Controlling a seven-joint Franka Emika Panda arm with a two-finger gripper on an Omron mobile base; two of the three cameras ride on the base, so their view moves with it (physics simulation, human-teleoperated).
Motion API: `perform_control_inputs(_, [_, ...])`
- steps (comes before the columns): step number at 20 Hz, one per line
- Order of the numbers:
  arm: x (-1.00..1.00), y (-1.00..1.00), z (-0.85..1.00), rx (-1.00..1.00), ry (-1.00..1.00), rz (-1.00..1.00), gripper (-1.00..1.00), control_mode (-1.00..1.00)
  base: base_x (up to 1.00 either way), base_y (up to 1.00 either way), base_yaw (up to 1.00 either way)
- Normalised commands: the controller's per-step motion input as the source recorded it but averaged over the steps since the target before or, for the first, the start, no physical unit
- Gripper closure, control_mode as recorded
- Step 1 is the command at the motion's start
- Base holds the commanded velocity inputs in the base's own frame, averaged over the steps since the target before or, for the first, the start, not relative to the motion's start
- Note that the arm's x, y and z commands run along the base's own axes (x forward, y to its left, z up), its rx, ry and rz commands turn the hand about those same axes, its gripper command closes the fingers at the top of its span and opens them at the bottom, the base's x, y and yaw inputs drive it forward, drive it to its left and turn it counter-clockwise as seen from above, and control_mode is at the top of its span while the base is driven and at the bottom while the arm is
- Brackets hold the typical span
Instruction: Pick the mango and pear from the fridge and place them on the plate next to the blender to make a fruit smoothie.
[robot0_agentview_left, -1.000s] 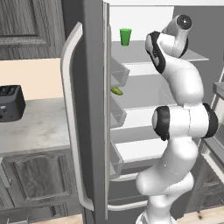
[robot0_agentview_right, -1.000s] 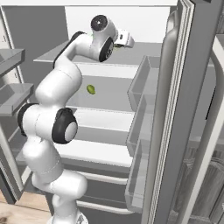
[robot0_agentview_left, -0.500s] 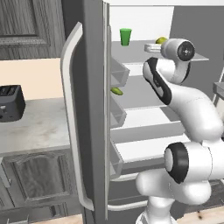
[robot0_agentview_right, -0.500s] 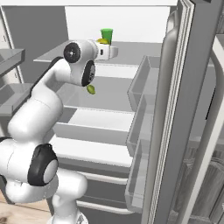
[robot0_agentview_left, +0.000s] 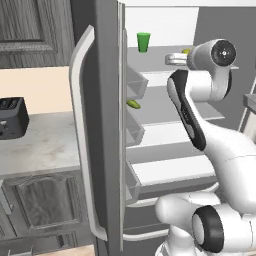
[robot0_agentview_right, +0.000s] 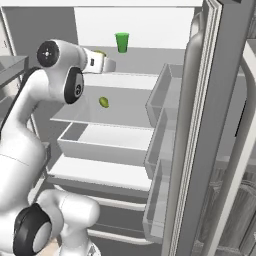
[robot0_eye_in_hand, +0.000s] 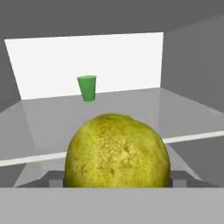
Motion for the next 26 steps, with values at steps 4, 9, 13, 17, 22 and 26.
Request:
perform_control_inputs(4, [-1.00,0.16,-0.98,0.16,0.15,0.00,1.00,-1.00,0.00,0.00,0.00])
perform_control_inputs(9, [-1.00,0.00,-0.97,0.27,0.17,0.00,1.00,-1.00,0.00,0.00,0.00])
perform_control_inputs(13, [-1.00,0.22,-0.78,0.09,0.23,0.00,1.00,-1.00,0.00,0.00,0.00])
perform_control_inputs(17, [-0.34,0.05,-0.13,-0.01,0.07,0.00,1.00,-1.00,0.00,0.00,0.00])
perform_control_inputs(22, [-0.21,0.07,-0.02,0.00,0.03,0.00,1.00,1.00,-0.29,0.05,0.00])
perform_control_inputs(26, [0.00,0.00,0.00,0.00,0.00,0.00,1.00,1.00,-0.85,0.02,0.02])
